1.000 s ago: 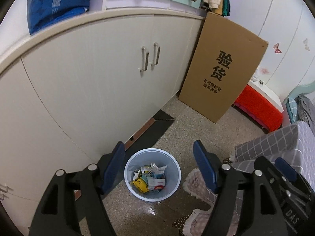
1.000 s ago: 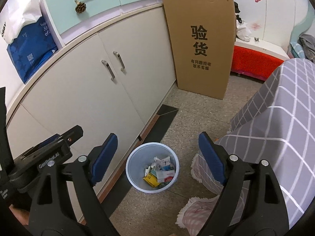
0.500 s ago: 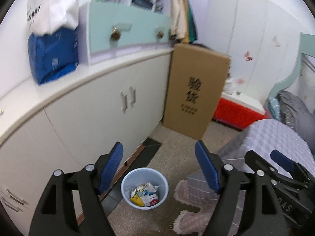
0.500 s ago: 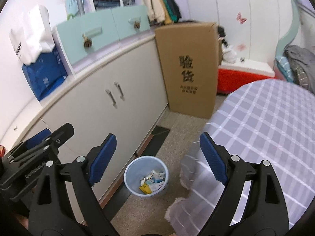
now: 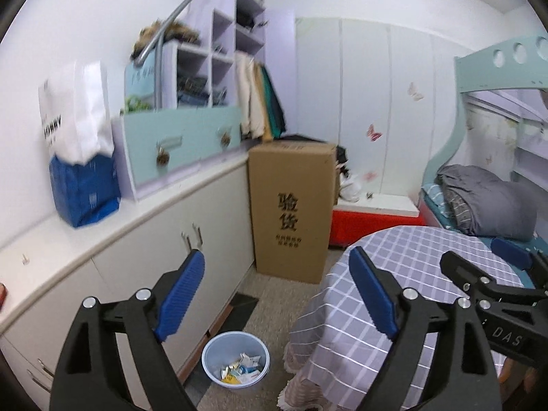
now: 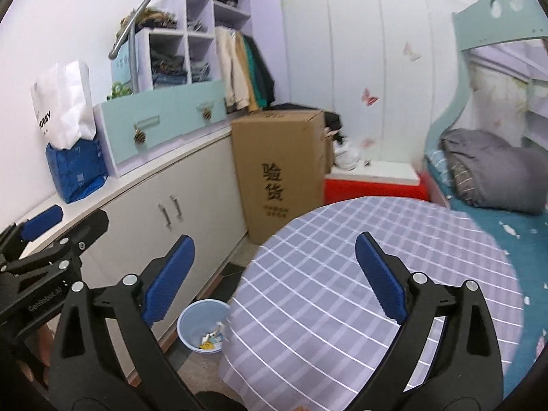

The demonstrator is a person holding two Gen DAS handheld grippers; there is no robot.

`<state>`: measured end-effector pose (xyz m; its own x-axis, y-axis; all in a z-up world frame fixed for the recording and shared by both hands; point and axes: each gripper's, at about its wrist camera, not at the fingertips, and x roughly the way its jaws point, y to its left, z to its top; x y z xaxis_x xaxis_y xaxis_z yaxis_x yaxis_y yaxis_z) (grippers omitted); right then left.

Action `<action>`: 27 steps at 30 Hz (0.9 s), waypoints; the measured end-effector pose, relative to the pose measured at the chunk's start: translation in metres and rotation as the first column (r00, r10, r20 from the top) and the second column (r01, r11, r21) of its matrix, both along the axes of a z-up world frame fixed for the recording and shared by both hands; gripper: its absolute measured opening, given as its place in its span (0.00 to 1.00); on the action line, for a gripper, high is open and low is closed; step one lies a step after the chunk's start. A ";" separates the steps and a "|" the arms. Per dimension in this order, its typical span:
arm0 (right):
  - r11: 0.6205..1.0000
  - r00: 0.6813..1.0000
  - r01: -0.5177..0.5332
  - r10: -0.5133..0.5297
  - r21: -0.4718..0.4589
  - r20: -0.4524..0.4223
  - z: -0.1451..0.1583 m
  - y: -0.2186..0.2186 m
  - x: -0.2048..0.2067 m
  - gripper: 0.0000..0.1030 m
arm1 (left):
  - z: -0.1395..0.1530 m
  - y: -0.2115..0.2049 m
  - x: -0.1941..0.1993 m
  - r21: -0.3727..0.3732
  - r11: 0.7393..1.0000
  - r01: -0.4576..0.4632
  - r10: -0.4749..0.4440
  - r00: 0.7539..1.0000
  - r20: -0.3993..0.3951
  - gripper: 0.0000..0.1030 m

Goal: Collect trash

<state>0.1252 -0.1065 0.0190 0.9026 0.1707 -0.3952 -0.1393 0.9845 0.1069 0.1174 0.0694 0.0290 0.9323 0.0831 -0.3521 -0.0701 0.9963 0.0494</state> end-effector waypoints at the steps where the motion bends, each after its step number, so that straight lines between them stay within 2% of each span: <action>1: 1.000 1.000 0.010 -0.010 0.004 0.007 0.004 -0.010 -0.012 0.91 | 0.004 -0.006 -0.008 0.012 1.000 0.006 -0.006 1.000 0.011 0.86; 2: 1.000 1.000 0.017 -0.017 0.002 0.012 0.006 -0.015 -0.020 0.91 | 0.006 -0.010 -0.014 0.021 1.000 0.008 -0.008 1.000 0.020 0.88; 8: 0.996 0.993 0.079 -0.076 -0.033 0.085 0.016 -0.046 -0.082 0.93 | 0.013 -0.042 -0.059 0.029 0.997 0.071 -0.073 0.995 0.064 0.89; 14: 0.990 0.981 0.142 -0.138 -0.017 0.138 0.014 -0.068 -0.128 0.94 | 0.015 -0.060 -0.090 0.032 0.997 0.065 -0.068 0.992 0.111 0.90; 20: 0.983 0.973 0.172 -0.161 -0.055 0.166 0.008 -0.072 -0.155 0.94 | 0.012 -0.071 -0.114 0.001 0.992 0.127 -0.126 0.984 0.128 0.90; 27: 0.982 0.971 0.188 -0.182 -0.028 0.157 -0.004 -0.079 -0.169 0.94 | 0.008 -0.081 -0.124 0.026 0.991 0.135 -0.137 0.981 0.141 0.90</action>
<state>-0.0437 -0.1854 0.0154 0.9671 -0.0188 -0.2537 0.0340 0.9979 0.0558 -0.0070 -0.0112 0.0371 0.9756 -0.0430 -0.2151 0.0582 0.9962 0.0648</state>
